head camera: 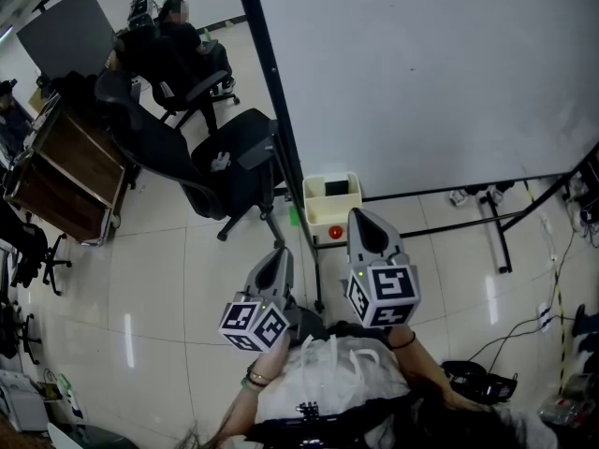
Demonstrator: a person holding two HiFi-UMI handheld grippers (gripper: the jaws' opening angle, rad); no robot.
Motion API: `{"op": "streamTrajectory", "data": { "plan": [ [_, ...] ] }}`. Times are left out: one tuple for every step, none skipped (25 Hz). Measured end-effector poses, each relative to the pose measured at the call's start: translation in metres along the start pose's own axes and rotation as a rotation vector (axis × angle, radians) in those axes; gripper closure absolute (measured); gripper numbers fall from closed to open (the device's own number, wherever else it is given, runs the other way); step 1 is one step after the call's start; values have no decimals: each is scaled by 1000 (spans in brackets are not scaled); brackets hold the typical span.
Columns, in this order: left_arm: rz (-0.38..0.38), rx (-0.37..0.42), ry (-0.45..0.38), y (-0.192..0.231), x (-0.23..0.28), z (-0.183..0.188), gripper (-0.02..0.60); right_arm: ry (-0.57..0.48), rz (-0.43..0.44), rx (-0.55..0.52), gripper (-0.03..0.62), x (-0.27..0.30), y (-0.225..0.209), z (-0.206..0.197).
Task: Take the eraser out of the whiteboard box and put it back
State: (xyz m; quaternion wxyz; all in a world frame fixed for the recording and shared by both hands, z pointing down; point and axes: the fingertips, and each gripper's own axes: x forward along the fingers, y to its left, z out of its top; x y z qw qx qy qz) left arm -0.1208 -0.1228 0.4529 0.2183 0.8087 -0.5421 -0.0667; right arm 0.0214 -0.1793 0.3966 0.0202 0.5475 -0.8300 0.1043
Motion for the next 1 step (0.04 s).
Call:
{"op": "streamTrajectory", "data": {
  "plan": [
    [0, 0, -1, 0, 0, 0, 597, 0, 0, 0, 594, 0, 0, 0]
  ]
}}
